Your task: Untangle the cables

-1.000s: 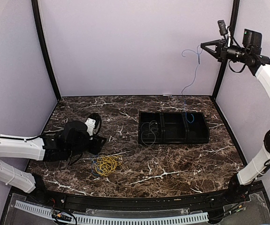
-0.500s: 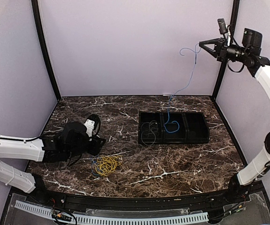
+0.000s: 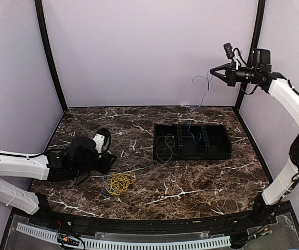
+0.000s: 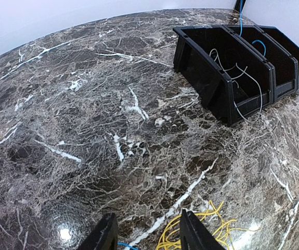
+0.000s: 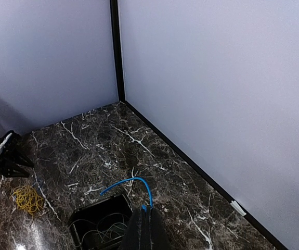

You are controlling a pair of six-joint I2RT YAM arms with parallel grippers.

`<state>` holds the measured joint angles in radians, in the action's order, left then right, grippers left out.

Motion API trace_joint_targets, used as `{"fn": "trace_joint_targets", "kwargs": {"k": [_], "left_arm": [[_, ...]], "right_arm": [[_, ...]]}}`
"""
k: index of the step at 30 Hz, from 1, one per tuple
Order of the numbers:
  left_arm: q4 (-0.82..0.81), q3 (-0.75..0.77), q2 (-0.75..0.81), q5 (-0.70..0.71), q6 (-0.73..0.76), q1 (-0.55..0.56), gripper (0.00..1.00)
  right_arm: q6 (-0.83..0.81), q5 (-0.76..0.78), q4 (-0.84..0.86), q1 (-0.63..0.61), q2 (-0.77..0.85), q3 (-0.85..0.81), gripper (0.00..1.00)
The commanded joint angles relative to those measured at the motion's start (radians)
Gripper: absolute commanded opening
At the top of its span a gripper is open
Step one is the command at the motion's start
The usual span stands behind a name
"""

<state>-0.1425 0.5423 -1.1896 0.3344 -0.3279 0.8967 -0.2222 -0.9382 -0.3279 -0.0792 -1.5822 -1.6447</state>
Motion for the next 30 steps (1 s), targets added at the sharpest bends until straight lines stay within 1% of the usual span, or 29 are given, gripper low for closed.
{"fn": "trace_joint_targets", "kwargs": {"k": [1,9,15,23,30], "left_arm": [[-0.012,-0.022,0.022,0.010,-0.011,-0.001,0.43],[-0.028,-0.043,0.028,0.016,-0.012,-0.001,0.43],[-0.043,-0.056,0.021,0.015,-0.007,-0.002,0.43],[-0.042,-0.064,0.022,0.014,-0.007,-0.001,0.43],[-0.046,-0.088,0.031,0.017,-0.022,-0.001,0.43]], "right_arm": [[-0.135,0.086,-0.072,-0.048,-0.018,0.066,0.00],[-0.213,0.168,-0.121,-0.063,-0.019,0.224,0.00],[-0.225,0.223,-0.143,-0.098,-0.049,0.294,0.00],[-0.203,0.368,-0.124,-0.182,-0.144,0.294,0.00],[-0.206,0.512,-0.113,-0.255,-0.258,0.248,0.00]]}}
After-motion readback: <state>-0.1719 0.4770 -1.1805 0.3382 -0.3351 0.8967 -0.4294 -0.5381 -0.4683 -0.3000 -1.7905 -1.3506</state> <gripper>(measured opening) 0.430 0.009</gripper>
